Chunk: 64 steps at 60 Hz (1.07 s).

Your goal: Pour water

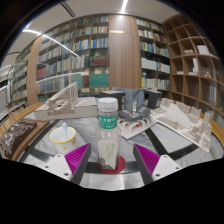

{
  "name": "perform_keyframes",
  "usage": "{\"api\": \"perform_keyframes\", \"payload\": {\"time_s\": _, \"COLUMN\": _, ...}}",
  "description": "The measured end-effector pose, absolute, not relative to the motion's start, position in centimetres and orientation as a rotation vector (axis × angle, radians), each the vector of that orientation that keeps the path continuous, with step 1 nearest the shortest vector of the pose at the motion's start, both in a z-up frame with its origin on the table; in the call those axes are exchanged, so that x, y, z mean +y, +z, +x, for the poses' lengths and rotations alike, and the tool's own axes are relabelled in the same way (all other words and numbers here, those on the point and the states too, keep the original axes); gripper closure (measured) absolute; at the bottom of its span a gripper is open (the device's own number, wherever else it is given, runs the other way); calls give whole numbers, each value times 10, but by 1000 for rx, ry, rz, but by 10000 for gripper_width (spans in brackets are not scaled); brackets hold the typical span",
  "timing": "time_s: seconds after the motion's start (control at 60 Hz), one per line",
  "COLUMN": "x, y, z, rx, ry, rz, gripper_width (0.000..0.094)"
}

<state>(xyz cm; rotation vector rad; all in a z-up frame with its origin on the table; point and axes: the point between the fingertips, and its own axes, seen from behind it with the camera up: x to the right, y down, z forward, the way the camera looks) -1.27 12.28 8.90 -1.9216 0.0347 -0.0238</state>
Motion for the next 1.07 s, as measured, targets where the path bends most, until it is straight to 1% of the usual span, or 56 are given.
{"api": "perform_keyframes", "payload": {"time_s": 0.133, "x": 56, "y": 126, "z": -14, "rx": 88, "ry": -76, "rz": -1931, "gripper_width": 81}}
{"api": "perform_keyframes", "payload": {"time_s": 0.25, "x": -24, "y": 152, "z": -31, "rx": 147, "ry": -54, "rz": -1969, "gripper_width": 80}}
{"api": "perform_keyframes", "payload": {"time_s": 0.5, "x": -177, "y": 183, "z": -65, "rx": 118, "ry": -94, "rz": -2002, "gripper_width": 80}}
{"api": "perform_keyframes", "payload": {"time_s": 0.633, "x": -240, "y": 198, "z": -80, "rx": 86, "ry": -125, "rz": -1989, "gripper_width": 81}}
{"api": "perform_keyframes", "payload": {"time_s": 0.833, "x": -298, "y": 205, "z": -93, "rx": 80, "ry": -129, "rz": -2000, "gripper_width": 80}}
{"api": "perform_keyframes", "payload": {"time_s": 1.067, "x": -317, "y": 209, "z": -99, "rx": 46, "ry": -147, "rz": -1986, "gripper_width": 80}}
